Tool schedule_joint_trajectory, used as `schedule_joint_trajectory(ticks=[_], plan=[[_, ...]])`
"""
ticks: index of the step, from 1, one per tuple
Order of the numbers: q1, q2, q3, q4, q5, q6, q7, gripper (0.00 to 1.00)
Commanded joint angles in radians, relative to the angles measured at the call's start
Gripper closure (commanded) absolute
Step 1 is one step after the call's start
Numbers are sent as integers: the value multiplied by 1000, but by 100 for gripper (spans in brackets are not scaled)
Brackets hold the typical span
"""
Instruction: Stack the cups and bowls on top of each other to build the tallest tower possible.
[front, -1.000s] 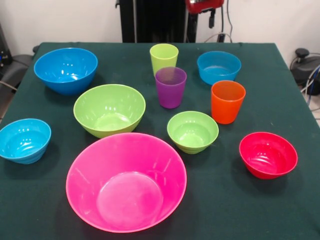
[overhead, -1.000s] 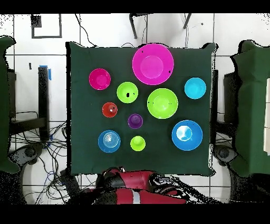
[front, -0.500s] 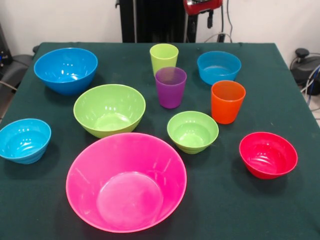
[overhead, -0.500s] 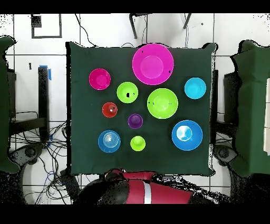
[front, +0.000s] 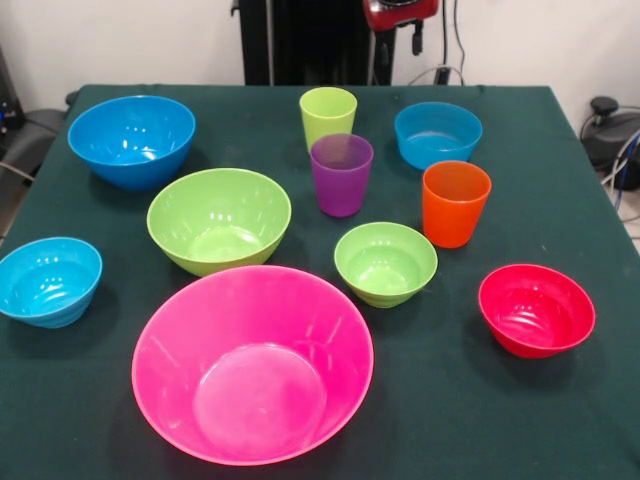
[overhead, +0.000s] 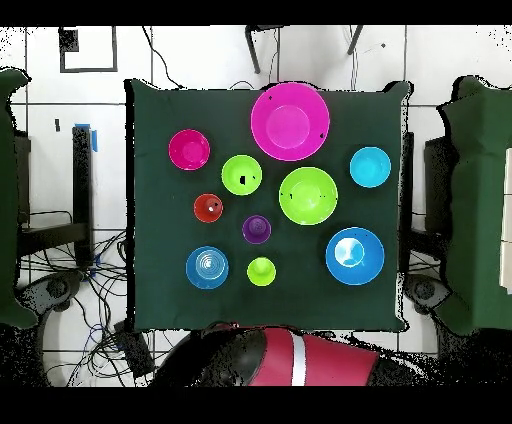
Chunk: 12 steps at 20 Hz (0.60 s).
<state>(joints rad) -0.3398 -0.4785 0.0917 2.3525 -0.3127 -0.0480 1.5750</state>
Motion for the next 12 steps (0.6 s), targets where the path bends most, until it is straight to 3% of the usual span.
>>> schedule_joint_trajectory(ticks=[1, 12], plan=[[-16, 37, 99, -119, -34, 62, 72, 0], [-26, 26, 112, -134, -29, 109, 56, 0]])
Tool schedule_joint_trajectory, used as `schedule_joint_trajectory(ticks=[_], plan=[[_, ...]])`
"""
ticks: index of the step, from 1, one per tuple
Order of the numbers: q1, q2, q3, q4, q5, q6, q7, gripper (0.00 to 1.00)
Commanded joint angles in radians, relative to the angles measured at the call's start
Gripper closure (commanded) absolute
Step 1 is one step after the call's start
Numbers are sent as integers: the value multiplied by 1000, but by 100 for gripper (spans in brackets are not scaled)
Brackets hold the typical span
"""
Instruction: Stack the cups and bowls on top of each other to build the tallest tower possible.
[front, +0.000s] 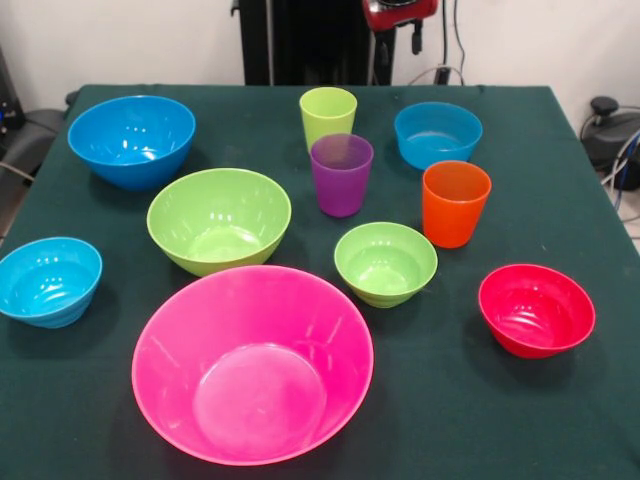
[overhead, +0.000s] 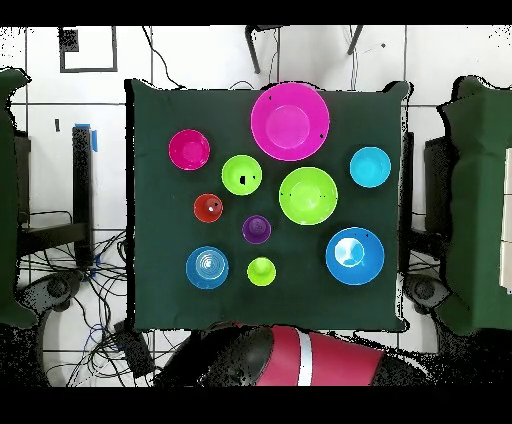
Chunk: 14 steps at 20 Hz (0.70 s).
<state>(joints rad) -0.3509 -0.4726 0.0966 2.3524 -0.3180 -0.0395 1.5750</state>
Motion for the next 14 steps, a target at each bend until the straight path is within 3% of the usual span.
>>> schedule_joint_trajectory(ticks=[1, 9, 14], plan=[[-17, 19, 110, -135, -23, 108, 53, 0], [-2, 33, 115, -159, -8, 129, 60, 0], [-26, 51, 128, -178, -20, 155, 40, 0]])
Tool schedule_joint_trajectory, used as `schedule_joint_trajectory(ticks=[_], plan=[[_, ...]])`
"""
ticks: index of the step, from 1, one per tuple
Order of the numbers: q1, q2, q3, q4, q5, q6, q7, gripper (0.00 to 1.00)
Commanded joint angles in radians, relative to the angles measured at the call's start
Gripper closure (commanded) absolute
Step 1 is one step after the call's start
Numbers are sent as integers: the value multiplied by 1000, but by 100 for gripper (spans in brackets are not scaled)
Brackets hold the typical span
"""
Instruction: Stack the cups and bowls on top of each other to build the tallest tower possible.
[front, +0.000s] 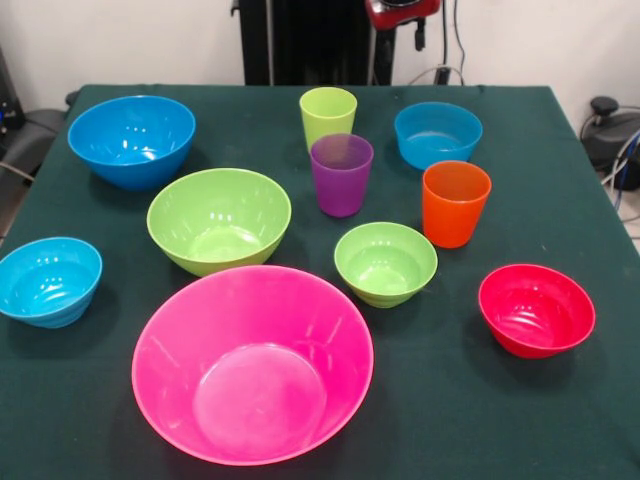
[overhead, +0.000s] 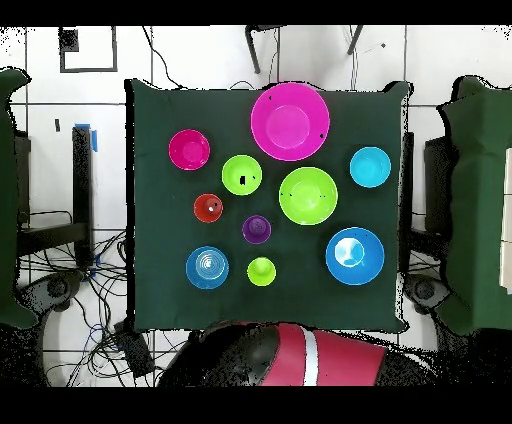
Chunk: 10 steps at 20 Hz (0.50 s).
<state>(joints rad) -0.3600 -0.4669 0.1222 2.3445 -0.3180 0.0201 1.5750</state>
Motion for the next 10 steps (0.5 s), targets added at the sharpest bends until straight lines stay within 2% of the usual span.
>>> schedule_joint_trajectory(ticks=[1, 5, 10], plan=[[-26, 53, 107, -177, -25, 99, 33, 0], [-67, 99, 128, -220, -54, 126, -6, 0], [-79, 90, 138, -223, -63, 159, -3, 0]])
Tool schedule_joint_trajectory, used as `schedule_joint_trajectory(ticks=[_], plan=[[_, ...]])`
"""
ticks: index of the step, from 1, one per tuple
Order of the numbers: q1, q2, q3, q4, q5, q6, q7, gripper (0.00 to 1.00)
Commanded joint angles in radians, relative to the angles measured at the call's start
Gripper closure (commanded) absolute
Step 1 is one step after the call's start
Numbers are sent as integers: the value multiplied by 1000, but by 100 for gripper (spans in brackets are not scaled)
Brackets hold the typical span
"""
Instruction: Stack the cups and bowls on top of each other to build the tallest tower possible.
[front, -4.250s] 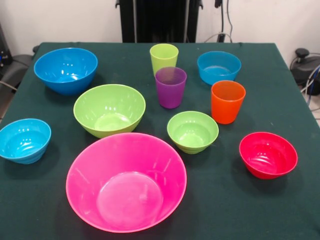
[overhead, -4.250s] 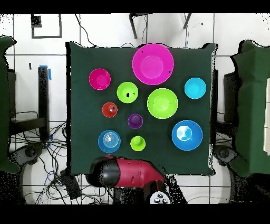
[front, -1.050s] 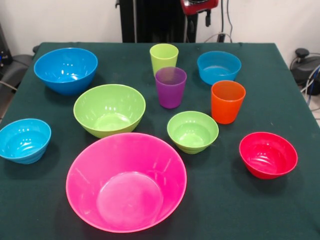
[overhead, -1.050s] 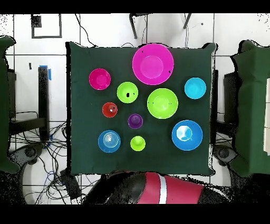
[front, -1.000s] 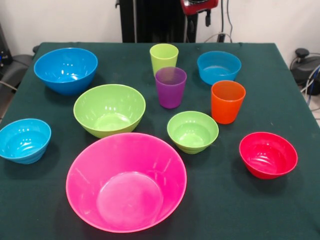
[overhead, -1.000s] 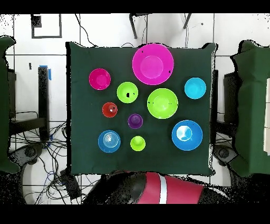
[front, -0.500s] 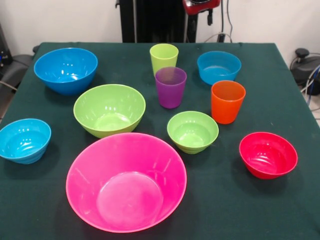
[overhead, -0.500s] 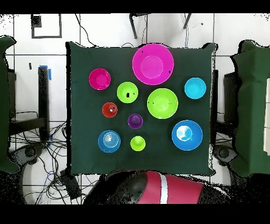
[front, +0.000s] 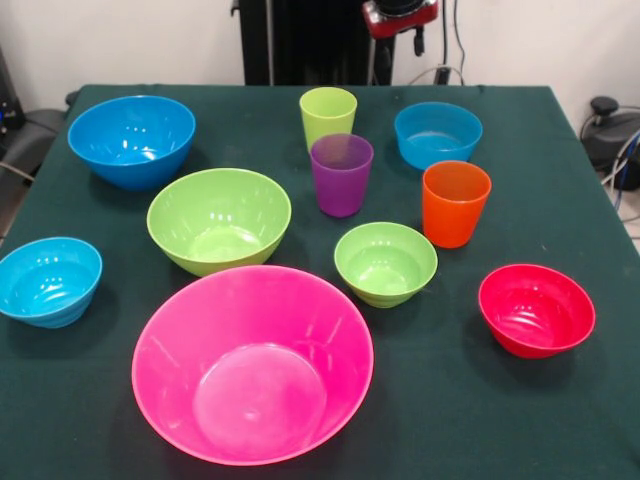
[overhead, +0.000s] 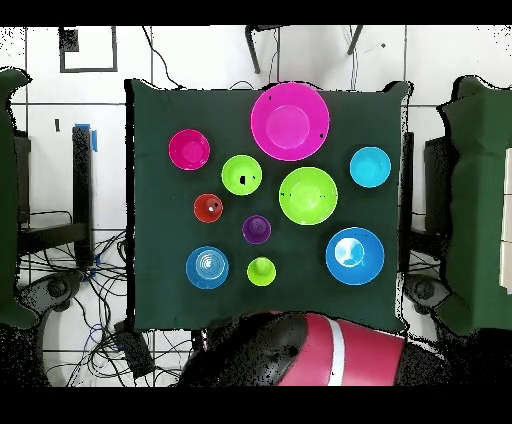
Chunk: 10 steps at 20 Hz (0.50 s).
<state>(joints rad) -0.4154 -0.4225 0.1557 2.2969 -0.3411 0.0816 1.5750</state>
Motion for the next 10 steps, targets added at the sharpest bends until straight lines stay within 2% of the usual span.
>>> schedule_joint_trajectory(ticks=[1, 10], plan=[[-24, 40, 106, -173, -40, 104, 0, 0], [-70, 25, 134, -185, -57, 178, -18, 0]])
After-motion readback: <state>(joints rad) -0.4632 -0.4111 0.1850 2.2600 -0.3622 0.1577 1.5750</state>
